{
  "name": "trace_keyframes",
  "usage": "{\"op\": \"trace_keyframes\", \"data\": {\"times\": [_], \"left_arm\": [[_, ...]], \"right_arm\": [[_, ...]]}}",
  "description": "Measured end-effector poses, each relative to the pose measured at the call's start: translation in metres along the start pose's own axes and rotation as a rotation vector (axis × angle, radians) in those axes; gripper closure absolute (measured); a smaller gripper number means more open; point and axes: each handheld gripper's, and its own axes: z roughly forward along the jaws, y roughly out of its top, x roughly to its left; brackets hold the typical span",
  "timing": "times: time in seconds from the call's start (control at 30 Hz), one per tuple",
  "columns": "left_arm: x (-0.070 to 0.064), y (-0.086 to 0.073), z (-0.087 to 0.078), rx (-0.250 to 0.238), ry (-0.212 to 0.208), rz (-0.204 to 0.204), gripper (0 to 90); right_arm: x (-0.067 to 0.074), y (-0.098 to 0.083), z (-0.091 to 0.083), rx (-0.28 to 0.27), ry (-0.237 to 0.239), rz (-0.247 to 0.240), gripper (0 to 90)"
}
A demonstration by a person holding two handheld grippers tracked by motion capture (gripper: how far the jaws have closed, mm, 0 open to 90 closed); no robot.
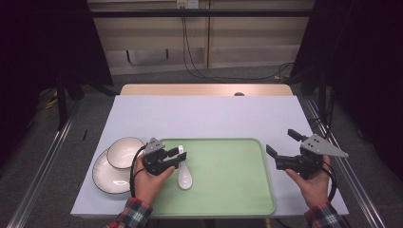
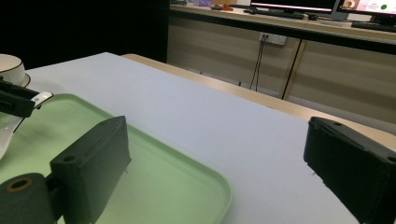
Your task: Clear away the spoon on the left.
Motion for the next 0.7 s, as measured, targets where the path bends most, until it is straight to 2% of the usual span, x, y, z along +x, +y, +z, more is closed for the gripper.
{"op": "trace_keyframes", "data": {"times": [0.17,0.37,0.5,0.57,0.7], "left_arm": [[0.000,0.000,0.000,-0.004,0.007,-0.007,55.3],[-0.001,0.002,-0.001,-0.026,0.024,-0.016,46.0],[-0.001,0.004,-0.003,-0.037,0.027,0.008,41.0],[-0.002,0.006,-0.004,-0.054,0.022,-0.001,38.2],[-0.003,0.011,-0.008,-0.077,0.018,0.009,31.6]], "right_arm": [[0.000,0.000,0.000,0.002,-0.008,-0.002,6.5],[0.000,0.000,0.000,0.000,-0.003,-0.005,6.5],[0.000,0.000,-0.001,0.000,-0.005,-0.007,6.6],[0.000,0.000,0.000,-0.001,-0.003,-0.007,6.6],[0.000,0.000,-0.001,-0.002,-0.007,-0.004,6.5]]}}
